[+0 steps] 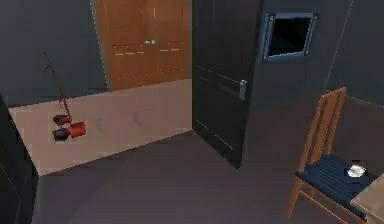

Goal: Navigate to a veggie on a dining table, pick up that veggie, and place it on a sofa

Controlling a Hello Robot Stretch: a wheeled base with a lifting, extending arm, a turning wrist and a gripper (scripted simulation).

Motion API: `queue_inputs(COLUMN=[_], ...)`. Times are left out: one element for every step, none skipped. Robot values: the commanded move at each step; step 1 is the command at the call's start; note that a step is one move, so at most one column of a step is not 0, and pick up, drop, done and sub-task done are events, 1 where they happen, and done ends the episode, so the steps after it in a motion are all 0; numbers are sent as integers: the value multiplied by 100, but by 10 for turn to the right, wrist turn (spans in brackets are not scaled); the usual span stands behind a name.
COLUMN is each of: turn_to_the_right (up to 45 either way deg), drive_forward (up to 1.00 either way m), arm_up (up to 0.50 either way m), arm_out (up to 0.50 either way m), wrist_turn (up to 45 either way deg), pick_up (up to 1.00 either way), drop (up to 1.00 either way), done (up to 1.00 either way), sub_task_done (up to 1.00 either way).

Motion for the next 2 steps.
queue_inputs(turn_to_the_right=[450, 120], drive_forward=[0, 0], arm_up=[0, 0], arm_out=[0, 0], wrist_turn=[0, 0], pick_up=[0, 0], drop=[0, 0], done=[0, 0], sub_task_done=[0, 0])
